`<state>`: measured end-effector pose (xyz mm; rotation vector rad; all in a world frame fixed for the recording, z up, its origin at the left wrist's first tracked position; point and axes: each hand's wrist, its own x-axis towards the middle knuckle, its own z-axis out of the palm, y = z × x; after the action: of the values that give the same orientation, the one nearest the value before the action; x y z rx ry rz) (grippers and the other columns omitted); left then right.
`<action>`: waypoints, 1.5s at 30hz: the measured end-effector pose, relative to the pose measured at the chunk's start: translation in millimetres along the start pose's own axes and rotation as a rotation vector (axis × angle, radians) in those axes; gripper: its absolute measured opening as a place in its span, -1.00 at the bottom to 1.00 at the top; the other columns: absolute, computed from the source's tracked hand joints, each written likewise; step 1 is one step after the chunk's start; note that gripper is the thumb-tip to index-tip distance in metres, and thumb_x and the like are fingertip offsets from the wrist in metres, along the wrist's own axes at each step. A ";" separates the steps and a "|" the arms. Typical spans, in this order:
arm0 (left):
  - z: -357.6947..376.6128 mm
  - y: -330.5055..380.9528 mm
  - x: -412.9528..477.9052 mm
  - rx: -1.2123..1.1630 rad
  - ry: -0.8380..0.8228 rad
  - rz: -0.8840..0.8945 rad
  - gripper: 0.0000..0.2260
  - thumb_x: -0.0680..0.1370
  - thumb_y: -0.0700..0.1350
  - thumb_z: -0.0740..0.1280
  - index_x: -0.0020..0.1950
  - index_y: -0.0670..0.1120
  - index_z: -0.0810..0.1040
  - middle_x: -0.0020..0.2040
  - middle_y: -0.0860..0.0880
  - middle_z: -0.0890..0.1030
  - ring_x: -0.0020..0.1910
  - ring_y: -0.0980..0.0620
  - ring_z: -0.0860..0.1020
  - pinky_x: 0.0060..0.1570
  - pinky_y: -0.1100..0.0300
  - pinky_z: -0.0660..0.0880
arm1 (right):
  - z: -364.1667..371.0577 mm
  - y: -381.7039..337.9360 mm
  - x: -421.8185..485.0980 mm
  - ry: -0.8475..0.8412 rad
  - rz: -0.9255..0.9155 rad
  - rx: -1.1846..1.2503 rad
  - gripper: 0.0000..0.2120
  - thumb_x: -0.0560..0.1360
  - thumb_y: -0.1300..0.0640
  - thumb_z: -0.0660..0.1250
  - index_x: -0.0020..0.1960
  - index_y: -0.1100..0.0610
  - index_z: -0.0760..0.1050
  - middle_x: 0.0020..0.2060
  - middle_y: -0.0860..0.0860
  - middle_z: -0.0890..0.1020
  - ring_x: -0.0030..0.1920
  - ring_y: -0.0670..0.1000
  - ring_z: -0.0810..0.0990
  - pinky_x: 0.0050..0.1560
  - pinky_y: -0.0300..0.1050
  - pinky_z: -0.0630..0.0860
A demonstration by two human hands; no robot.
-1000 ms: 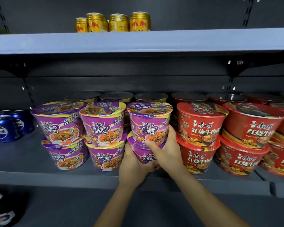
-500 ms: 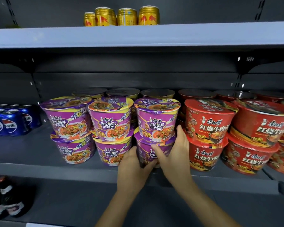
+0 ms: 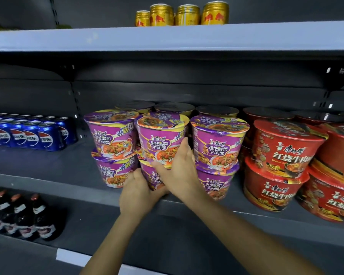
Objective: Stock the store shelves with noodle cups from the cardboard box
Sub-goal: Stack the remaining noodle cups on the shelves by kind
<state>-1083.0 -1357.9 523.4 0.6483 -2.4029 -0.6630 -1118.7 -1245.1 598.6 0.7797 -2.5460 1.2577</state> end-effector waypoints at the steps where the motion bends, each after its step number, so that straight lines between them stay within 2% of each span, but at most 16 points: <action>1: 1.4 -0.3 3.7 0.006 -0.017 -0.003 -0.25 0.24 0.35 0.38 0.21 -0.15 0.38 0.11 -0.09 0.51 0.14 -0.07 0.47 0.04 0.06 0.44 | 3.2 -2.2 3.9 0.006 0.032 0.010 0.03 0.43 -0.18 0.38 0.53 0.16 -0.27 0.51 0.06 0.08 0.50 0.07 0.04 0.45 0.00 0.14; 6: 5.2 0.2 14.3 0.058 -0.055 -0.016 -0.17 0.20 0.39 0.41 0.25 -0.13 0.36 0.15 -0.07 0.51 0.18 -0.06 0.46 0.08 0.05 0.47 | 10.7 -4.0 18.0 0.057 0.099 0.085 0.12 0.38 -0.18 0.43 0.53 0.18 -0.30 0.52 0.08 0.08 0.52 0.08 0.05 0.48 0.00 0.13; 17: 8.9 -3.2 12.6 0.003 -0.015 -0.016 -0.18 0.23 0.38 0.42 0.29 -0.12 0.34 0.18 -0.05 0.51 0.20 -0.03 0.47 0.09 0.10 0.45 | 14.2 5.0 24.3 0.096 0.101 0.092 0.03 0.40 -0.10 0.45 0.54 0.15 -0.19 0.50 0.07 0.15 0.50 0.07 0.13 0.45 0.03 0.23; 20: 6.5 -5.1 10.4 0.019 -0.038 -0.012 -0.18 0.23 0.40 0.39 0.28 -0.11 0.35 0.16 -0.04 0.52 0.17 -0.02 0.48 0.07 0.11 0.46 | 12.2 4.0 18.4 0.108 0.089 0.111 0.03 0.40 -0.10 0.44 0.54 0.18 -0.20 0.50 0.08 0.14 0.50 0.07 0.11 0.46 -0.02 0.17; 22: -3.7 -7.9 8.2 0.054 -0.086 -0.021 -0.26 0.24 0.40 0.38 0.18 -0.11 0.40 0.07 -0.03 0.54 0.09 -0.02 0.49 -0.01 0.13 0.45 | 10.2 5.0 6.2 0.094 0.046 0.103 0.04 0.41 -0.12 0.43 0.54 0.18 -0.22 0.52 0.06 0.06 0.52 0.05 0.04 0.47 -0.06 0.08; 24: -23.6 -13.5 6.8 0.107 -0.110 -0.023 -0.44 0.28 0.37 0.38 -0.03 -0.06 0.44 -0.11 0.00 0.54 -0.08 -0.01 0.51 -0.22 0.18 0.38 | 8.9 7.9 -12.6 0.066 -0.012 0.073 0.04 0.42 -0.12 0.42 0.54 0.14 -0.25 0.53 0.00 0.00 0.52 0.00 -0.03 0.47 -0.07 0.06; 25: -36.4 -16.4 5.8 0.141 -0.097 -0.031 -0.52 0.33 0.33 0.39 -0.12 -0.05 0.44 -0.18 0.01 0.54 -0.15 -0.01 0.51 -0.27 0.18 0.35 | 9.0 9.4 -22.3 0.065 -0.050 0.057 0.02 0.42 -0.12 0.41 0.54 0.12 -0.25 0.53 -0.03 -0.01 0.52 -0.03 -0.04 0.48 -0.08 0.07; 27: -59.6 -26.3 6.5 0.181 0.027 -0.084 -0.63 0.40 0.22 0.42 -0.16 -0.06 0.45 -0.18 -0.03 0.57 -0.13 -0.07 0.55 -0.23 0.14 0.39 | 10.8 13.8 -36.9 0.100 -0.155 0.016 -0.03 0.42 -0.09 0.42 0.55 0.09 -0.18 0.52 -0.03 0.05 0.51 -0.06 0.01 0.46 -0.14 0.10; 30: -76.6 -44.7 12.1 0.102 0.253 -0.175 -0.58 0.40 0.10 0.47 0.02 -0.14 0.41 -0.01 -0.16 0.53 -0.01 -0.22 0.54 -0.10 0.00 0.41 | 14.0 23.3 -45.5 0.148 -0.287 0.013 -0.12 0.41 -0.02 0.44 0.53 0.05 -0.02 0.47 -0.03 0.21 0.47 -0.08 0.14 0.39 -0.16 0.19; 32: -76.2 -54.7 19.9 0.013 0.249 -0.229 -0.40 0.38 0.10 0.49 0.24 -0.19 0.35 0.16 -0.21 0.50 0.11 -0.25 0.51 0.01 -0.08 0.42 | 15.4 29.1 -49.6 0.134 -0.335 0.035 -0.17 0.41 -0.03 0.40 0.51 -0.01 -0.02 0.45 -0.13 0.20 0.46 -0.16 0.12 0.38 -0.20 0.17; 34: -70.2 -59.7 28.6 -0.048 0.207 -0.243 -0.28 0.38 0.13 0.48 0.38 -0.18 0.28 0.27 -0.21 0.49 0.21 -0.24 0.49 0.11 -0.11 0.43 | 16.6 36.6 -53.2 0.112 -0.370 0.038 -0.19 0.43 -0.06 0.35 0.50 -0.08 -0.06 0.42 -0.28 0.13 0.46 -0.26 0.05 0.37 -0.31 0.11; 37: -62.9 -57.3 34.4 -0.099 0.211 -0.212 -0.31 0.39 0.13 0.47 0.36 -0.17 0.30 0.25 -0.16 0.53 0.18 -0.20 0.53 0.09 -0.09 0.46 | 15.9 49.9 -56.5 0.075 -0.395 0.031 -0.22 0.45 -0.09 0.31 0.51 -0.12 -0.08 0.43 -0.39 0.02 0.48 -0.28 0.01 0.35 -0.38 0.07; 42: -57.1 -57.5 34.8 -0.115 0.251 -0.212 -0.33 0.39 0.15 0.47 0.35 -0.15 0.32 0.24 -0.13 0.54 0.16 -0.18 0.55 0.09 -0.11 0.47 | 7.7 69.6 -64.1 0.017 -0.427 0.021 -0.25 0.48 -0.08 0.24 0.53 -0.13 -0.10 0.50 -0.25 0.05 0.51 -0.16 0.05 0.43 -0.37 0.04; 45: -51.9 -62.6 34.8 -0.130 0.243 -0.215 -0.33 0.38 0.15 0.48 0.34 -0.14 0.34 0.23 -0.16 0.54 0.16 -0.21 0.55 0.09 -0.14 0.48 | 2.7 81.2 -73.5 -0.056 -0.372 -0.039 -0.25 0.47 -0.13 0.19 0.49 -0.26 -0.20 0.48 -0.34 -0.05 0.50 -0.23 -0.03 0.41 -0.43 -0.03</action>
<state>-1057.7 -1441.4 538.0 0.8856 -2.0672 -0.7743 -1100.3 -1179.4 512.8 1.2244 -2.3113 1.0743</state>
